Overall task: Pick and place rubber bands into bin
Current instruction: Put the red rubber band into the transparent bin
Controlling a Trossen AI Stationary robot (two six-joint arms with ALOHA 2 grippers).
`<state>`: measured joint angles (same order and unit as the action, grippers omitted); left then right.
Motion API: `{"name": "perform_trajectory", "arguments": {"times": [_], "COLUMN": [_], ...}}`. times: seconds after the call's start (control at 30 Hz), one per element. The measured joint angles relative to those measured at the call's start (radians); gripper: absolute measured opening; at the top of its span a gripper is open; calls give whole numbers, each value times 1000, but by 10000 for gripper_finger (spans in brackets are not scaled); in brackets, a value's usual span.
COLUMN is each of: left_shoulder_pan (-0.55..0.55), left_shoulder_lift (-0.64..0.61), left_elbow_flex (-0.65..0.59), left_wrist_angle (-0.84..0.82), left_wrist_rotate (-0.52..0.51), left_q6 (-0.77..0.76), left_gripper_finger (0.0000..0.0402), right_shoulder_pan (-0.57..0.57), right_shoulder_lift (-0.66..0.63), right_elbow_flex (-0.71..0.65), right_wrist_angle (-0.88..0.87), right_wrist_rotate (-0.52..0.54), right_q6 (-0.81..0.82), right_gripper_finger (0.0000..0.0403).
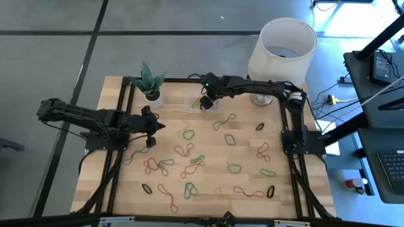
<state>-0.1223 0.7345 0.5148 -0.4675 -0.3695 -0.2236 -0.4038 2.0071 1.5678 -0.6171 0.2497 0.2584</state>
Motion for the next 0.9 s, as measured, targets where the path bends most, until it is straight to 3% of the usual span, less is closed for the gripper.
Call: {"name": "perform_trajectory", "arguments": {"times": [0.27,0.37,0.57,0.73,0.9], "left_shoulder_pan": [0,0,0,0,0], "left_shoulder_lift": [0,0,0,0,13], "left_elbow_flex": [0,0,0,0,14], "left_wrist_angle": [0,0,-1,0,-2], "left_wrist_rotate": [0,2,21,31,70], "left_q6": [1,1,1,0,-31], "left_gripper_finger": [2,2,2,2,2], "right_shoulder_pan": [0,12,95,209,343], "right_shoulder_lift": [-26,-67,-182,-261,-394], "right_elbow_flex": [6,8,10,-31,-234], "right_wrist_angle": [-71,-77,-121,-194,-113], "right_wrist_rotate": [0,1,-17,-15,-20], "right_q6": [28,55,84,130,240], "right_gripper_finger": [116,95,9,6,5]}}
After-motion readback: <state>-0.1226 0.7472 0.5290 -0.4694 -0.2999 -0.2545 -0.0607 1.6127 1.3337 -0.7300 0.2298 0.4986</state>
